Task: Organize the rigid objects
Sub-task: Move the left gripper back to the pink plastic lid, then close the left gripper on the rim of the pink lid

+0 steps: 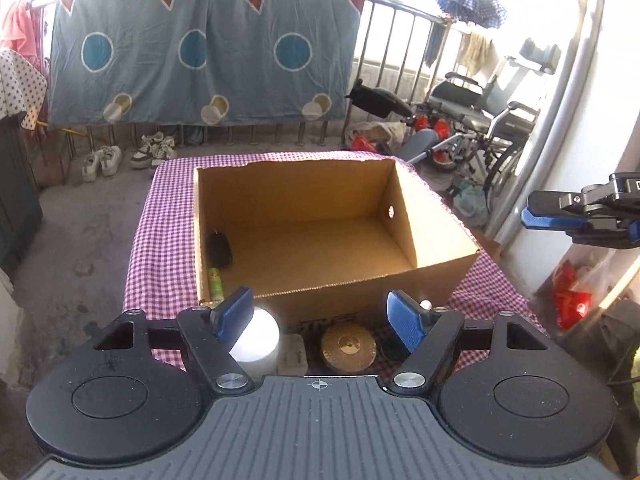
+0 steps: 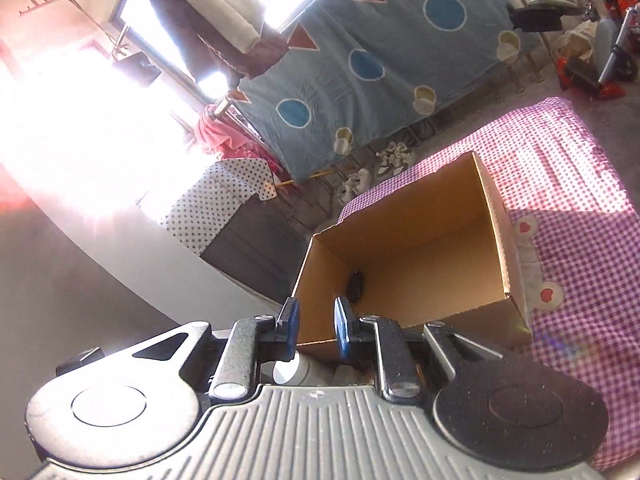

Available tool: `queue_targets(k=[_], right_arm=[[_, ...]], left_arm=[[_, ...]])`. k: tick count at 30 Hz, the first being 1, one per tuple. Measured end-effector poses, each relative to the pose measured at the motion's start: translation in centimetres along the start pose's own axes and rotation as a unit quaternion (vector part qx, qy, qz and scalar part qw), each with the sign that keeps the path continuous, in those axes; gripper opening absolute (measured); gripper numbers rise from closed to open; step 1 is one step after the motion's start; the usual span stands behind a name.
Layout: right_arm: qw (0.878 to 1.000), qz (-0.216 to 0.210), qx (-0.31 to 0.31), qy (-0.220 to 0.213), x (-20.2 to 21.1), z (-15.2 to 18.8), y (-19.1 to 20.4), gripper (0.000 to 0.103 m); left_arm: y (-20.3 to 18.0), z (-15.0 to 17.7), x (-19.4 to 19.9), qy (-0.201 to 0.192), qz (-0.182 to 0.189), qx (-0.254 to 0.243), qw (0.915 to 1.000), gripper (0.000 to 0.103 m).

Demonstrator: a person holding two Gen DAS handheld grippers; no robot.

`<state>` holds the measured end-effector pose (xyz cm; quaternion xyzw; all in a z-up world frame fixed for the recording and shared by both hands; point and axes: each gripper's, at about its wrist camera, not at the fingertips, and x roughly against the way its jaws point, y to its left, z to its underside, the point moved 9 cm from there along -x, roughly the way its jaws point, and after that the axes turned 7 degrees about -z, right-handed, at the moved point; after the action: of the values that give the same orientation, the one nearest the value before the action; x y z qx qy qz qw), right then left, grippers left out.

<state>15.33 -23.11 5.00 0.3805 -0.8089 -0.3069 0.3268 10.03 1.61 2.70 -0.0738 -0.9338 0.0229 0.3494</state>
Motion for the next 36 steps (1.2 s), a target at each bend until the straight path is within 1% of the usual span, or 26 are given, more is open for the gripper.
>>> queue_targets(k=[1, 2, 3, 5, 7, 10, 13, 15, 19, 21, 23, 26, 33, 34, 36], right_arm=[[1.0, 0.011, 0.0, 0.0, 0.1, 1.2, -0.4, 0.047], [1.0, 0.02, 0.002, 0.002, 0.2, 2.4, -0.9, 0.056], [1.0, 0.031, 0.004, 0.006, -0.1, 3.7, -1.4, 0.061], [0.999, 0.05, 0.005, 0.019, -0.5, 6.4, -2.3, 0.061], [0.997, 0.062, -0.006, 0.04, -1.7, 9.0, -3.4, 0.061], [0.995, 0.074, -0.023, 0.069, -3.3, 12.4, -4.7, 0.061], [0.992, 0.091, -0.012, 0.088, -4.7, 14.3, -5.1, 0.06], [0.99, 0.099, 0.0, 0.097, -5.5, 14.9, -5.2, 0.06], [0.986, 0.115, 0.022, 0.116, -7.2, 15.7, -5.3, 0.055], [0.985, 0.122, 0.03, 0.122, -7.8, 16.0, -5.4, 0.051], [0.983, 0.126, 0.034, 0.127, -8.2, 16.3, -5.5, 0.051], [0.981, 0.132, 0.043, 0.132, -8.8, 16.6, -5.8, 0.047], [0.978, 0.141, 0.055, 0.145, -9.7, 17.1, -6.4, 0.028], [0.977, 0.142, 0.055, 0.146, -9.8, 17.2, -6.6, 0.024], [0.977, 0.145, 0.059, 0.141, -9.9, 17.2, -6.8, 0.02]], left_arm=[[-0.4, 0.6, -0.2, 0.01, 0.009, -0.006, 0.9999, 0.083], [-1.0, 1.7, -0.6, 0.027, 0.019, -0.017, 0.9993, 0.09], [-1.7, 3.0, -1.2, 0.05, 0.028, -0.032, 0.9978, 0.093], [-2.8, 5.2, -2.3, 0.082, 0.036, -0.056, 0.9945, 0.093], [-3.5, 7.1, -3.4, 0.112, 0.034, -0.076, 0.9902, 0.093], [-4.3, 9.5, -4.6, 0.134, 0.027, -0.095, 0.9861, 0.093], [-4.4, 10.8, -5.6, 0.146, 0.019, -0.101, 0.9839, 0.093], [-4.6, 11.4, -6.1, 0.149, 0.016, -0.11, 0.9825, 0.093], [-5.4, 12.5, -7.0, 0.142, 0.0, -0.135, 0.9807, 0.091], [-5.9, 12.7, -7.3, 0.139, 0.001, -0.14, 0.9803, 0.084], [-6.2, 12.8, -7.6, 0.136, 0.003, -0.144, 0.9801, 0.081], [-6.7, 13.1, -8.2, 0.136, -0.003, -0.15, 0.9793, 0.074], [-7.0, 13.1, -9.4, 0.143, -0.012, -0.136, 0.9802, 0.066], [-7.0, 13.1, -9.5, 0.143, -0.013, -0.135, 0.9804, 0.066], [-7.1, 13.0, -9.8, 0.142, -0.012, -0.128, 0.9814, 0.066]])
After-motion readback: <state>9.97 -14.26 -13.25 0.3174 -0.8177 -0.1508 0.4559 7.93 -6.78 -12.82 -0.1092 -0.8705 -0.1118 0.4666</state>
